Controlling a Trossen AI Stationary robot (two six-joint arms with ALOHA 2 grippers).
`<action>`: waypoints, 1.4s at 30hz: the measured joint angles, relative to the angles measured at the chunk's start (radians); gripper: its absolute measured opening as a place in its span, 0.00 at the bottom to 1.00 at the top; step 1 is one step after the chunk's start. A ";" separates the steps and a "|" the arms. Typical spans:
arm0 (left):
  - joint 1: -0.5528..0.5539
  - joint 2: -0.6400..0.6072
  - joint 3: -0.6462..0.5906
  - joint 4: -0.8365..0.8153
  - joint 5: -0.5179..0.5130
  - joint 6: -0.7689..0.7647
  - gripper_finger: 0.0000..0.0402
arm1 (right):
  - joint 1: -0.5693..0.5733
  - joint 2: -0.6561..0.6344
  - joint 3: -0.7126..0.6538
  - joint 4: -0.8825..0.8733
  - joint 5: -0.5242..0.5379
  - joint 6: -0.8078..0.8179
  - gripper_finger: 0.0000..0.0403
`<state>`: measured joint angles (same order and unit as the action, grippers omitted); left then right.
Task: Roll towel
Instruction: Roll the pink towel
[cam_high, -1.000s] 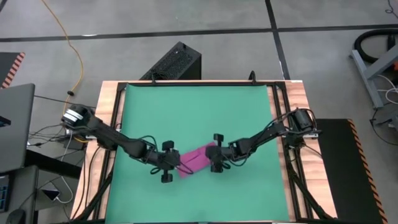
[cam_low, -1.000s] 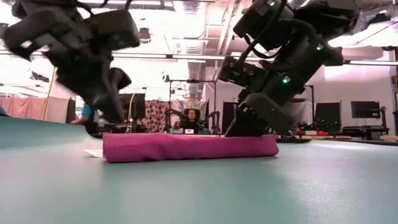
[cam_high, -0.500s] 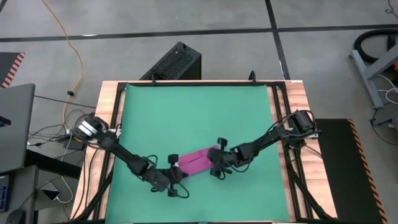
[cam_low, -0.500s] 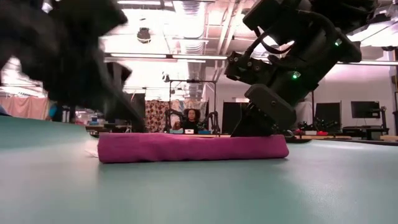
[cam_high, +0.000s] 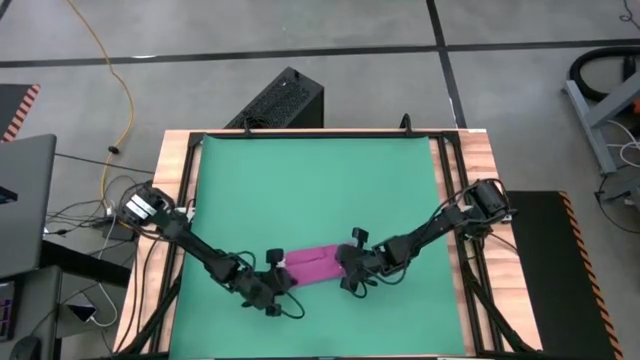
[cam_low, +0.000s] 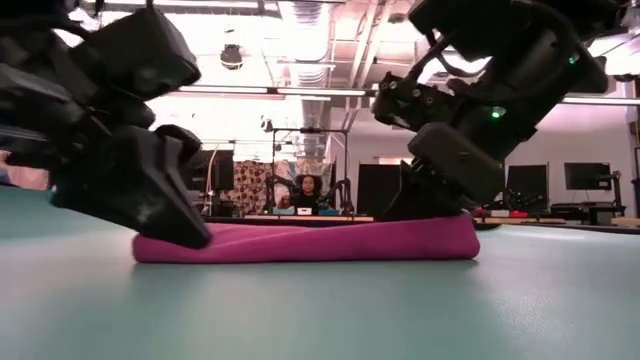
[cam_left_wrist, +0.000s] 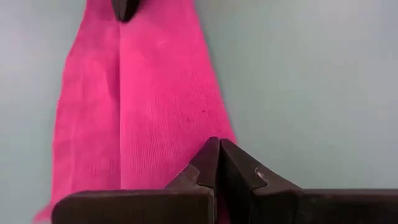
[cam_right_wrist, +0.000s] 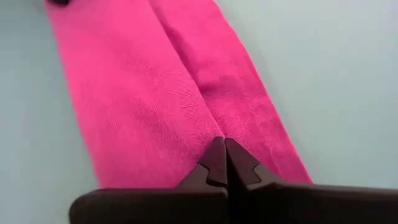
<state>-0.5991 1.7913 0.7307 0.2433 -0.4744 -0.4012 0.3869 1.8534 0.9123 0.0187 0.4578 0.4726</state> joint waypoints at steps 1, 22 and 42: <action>-0.007 -0.012 0.000 -0.002 -0.014 0.008 0.00 | 0.004 0.000 0.000 -0.001 0.001 0.002 0.01; 0.013 0.061 0.000 0.087 -0.179 0.083 0.00 | 0.074 -0.051 -0.004 -0.001 0.182 -0.063 0.01; 0.019 0.061 0.001 0.008 -0.123 0.085 0.00 | 0.214 -0.110 -0.001 -0.092 0.091 -0.506 0.55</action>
<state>-0.5800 1.8519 0.7314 0.2514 -0.5972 -0.3162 0.6004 1.7430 0.9115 -0.0732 0.5487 -0.0329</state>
